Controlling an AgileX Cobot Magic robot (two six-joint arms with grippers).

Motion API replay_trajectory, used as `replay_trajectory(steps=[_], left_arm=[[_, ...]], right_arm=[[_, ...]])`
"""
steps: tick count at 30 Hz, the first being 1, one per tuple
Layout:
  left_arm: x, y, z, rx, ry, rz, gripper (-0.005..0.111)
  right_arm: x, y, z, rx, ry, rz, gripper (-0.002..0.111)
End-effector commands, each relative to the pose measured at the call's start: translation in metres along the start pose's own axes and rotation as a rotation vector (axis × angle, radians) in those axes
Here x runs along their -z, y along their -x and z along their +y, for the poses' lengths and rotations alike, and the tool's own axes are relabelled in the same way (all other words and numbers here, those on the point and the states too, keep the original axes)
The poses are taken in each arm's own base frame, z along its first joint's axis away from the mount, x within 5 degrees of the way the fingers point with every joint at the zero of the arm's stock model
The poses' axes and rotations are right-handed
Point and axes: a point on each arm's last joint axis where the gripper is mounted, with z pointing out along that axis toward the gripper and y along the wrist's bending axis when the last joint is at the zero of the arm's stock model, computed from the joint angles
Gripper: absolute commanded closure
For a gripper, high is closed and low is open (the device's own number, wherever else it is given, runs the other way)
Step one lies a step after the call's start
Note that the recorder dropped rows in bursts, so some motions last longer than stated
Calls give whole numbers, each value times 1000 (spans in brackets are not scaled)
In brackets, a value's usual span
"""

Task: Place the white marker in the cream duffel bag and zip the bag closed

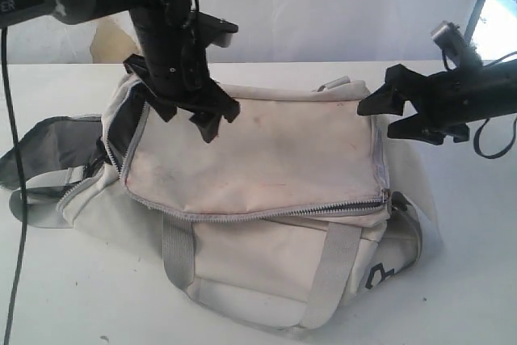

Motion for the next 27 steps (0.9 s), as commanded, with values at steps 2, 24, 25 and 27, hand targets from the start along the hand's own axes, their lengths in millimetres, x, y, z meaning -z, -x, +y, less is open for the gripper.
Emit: replay_trajectory(steps=[2, 24, 25, 27], left_arm=[[9, -3, 34, 57, 114, -9, 26], [7, -14, 87, 224, 195, 7, 26], [2, -14, 87, 237, 170, 16, 28], [-11, -13, 85, 244, 132, 39, 37]], right_arm=[[-16, 11, -7, 77, -119, -85, 43], [-46, 6, -8, 160, -103, -38, 65], [-46, 5, -7, 160, -98, -35, 71], [-46, 5, -6, 160, -85, -26, 87]])
